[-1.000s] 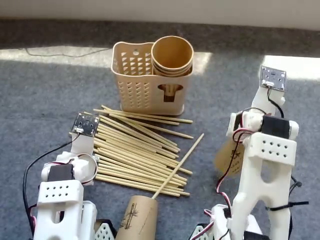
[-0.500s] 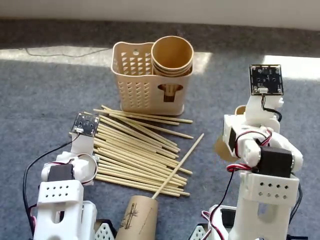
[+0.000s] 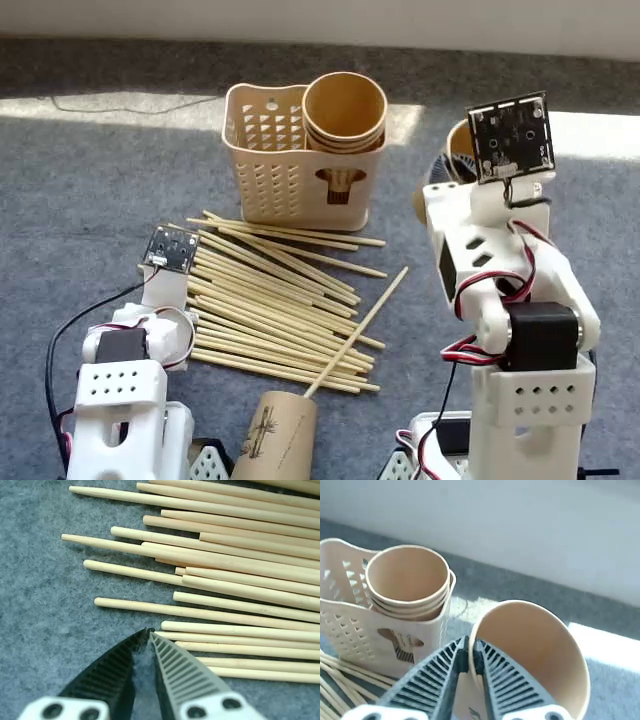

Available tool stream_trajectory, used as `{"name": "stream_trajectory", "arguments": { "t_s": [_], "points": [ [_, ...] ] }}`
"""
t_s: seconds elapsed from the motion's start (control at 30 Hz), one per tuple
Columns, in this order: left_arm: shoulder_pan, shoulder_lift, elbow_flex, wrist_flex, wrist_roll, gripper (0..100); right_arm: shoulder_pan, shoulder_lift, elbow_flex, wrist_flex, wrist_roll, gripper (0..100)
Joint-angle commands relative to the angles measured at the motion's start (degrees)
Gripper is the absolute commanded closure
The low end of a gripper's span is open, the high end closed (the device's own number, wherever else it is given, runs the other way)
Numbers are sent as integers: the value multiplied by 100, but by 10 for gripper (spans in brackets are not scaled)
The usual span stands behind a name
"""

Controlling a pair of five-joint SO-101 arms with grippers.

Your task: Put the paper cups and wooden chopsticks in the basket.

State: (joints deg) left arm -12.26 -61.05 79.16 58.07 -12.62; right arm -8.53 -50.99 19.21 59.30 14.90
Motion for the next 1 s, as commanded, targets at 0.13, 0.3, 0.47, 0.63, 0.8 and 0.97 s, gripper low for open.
{"name": "stream_trajectory", "arguments": {
  "t_s": [0.13,0.3,0.47,0.63,0.8,0.97],
  "points": [
    [-40,-75,-40,-70,-53,995,-400,-110,-259,-1938,97,992],
    [-40,-75,-40,-70,-53,995,-822,-13,-251,-2756,97,992],
    [-40,-75,-40,-70,-53,995,-1112,514,-286,-3257,97,992],
    [-40,-75,-40,-70,-53,995,-1209,1138,-295,-3705,97,992],
    [-40,-75,-40,-70,-53,995,-1262,1648,-295,-3776,97,992],
    [-40,-75,-40,-70,-53,995,-1262,1877,-295,-3776,97,992]
  ]
}}
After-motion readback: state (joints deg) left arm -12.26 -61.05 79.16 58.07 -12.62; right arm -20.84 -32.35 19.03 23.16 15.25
